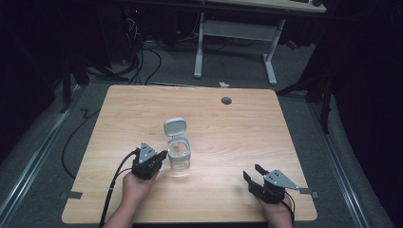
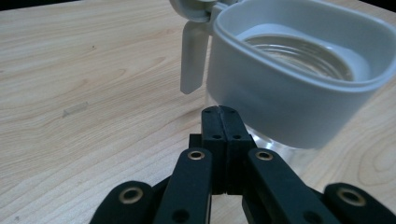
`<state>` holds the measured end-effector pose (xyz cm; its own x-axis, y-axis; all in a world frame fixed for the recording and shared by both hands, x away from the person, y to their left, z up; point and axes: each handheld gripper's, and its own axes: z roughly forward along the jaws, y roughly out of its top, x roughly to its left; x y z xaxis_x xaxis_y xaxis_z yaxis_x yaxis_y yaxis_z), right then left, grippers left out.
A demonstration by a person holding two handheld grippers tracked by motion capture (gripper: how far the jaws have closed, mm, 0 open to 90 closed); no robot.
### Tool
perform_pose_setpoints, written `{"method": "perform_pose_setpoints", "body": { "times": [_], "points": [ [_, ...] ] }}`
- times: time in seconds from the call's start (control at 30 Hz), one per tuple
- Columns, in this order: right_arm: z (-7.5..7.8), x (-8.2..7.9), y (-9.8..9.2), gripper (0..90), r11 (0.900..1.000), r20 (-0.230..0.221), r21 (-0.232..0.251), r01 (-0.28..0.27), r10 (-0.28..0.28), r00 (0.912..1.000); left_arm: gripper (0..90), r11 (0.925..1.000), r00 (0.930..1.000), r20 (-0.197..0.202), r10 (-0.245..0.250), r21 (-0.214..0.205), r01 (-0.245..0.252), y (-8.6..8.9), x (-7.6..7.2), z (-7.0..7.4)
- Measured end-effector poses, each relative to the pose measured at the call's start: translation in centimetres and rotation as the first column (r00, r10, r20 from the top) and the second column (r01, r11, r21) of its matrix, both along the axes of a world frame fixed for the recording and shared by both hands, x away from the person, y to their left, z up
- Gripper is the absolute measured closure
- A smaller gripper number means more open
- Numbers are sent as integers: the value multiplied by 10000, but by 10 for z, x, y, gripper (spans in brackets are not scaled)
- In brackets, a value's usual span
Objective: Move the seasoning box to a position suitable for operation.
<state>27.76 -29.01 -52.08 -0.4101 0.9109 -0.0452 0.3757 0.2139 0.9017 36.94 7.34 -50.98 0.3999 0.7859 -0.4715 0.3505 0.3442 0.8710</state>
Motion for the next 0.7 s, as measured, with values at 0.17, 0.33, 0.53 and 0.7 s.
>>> {"method": "perform_pose_setpoints", "body": {
  "times": [0.17, 0.33, 0.53, 0.7],
  "points": [
    [-1, 0, 0, 443, 10000, -38, 23, -1, 1, 10000, 900, 9999, 9998, -123, 127, -60, -128, -3, 6, -4],
    [-1, 0, 1, 443, 10000, -51, -5, -19, 19, 10000, 900, 9999, 9999, -150, 31, -129, -33, -11, 12, -4],
    [-1, 0, 2, 444, 10000, -37, -46, -32, 31, 10000, 900, 9996, 9996, -131, -266, -136, 265, -25, 12, -4],
    [-2, -1, 3, 444, 10000, -56, -53, -68, 68, 10000, 900, 9989, 9988, -162, -463, -127, 461, -37, 14, -4]
  ]
}}
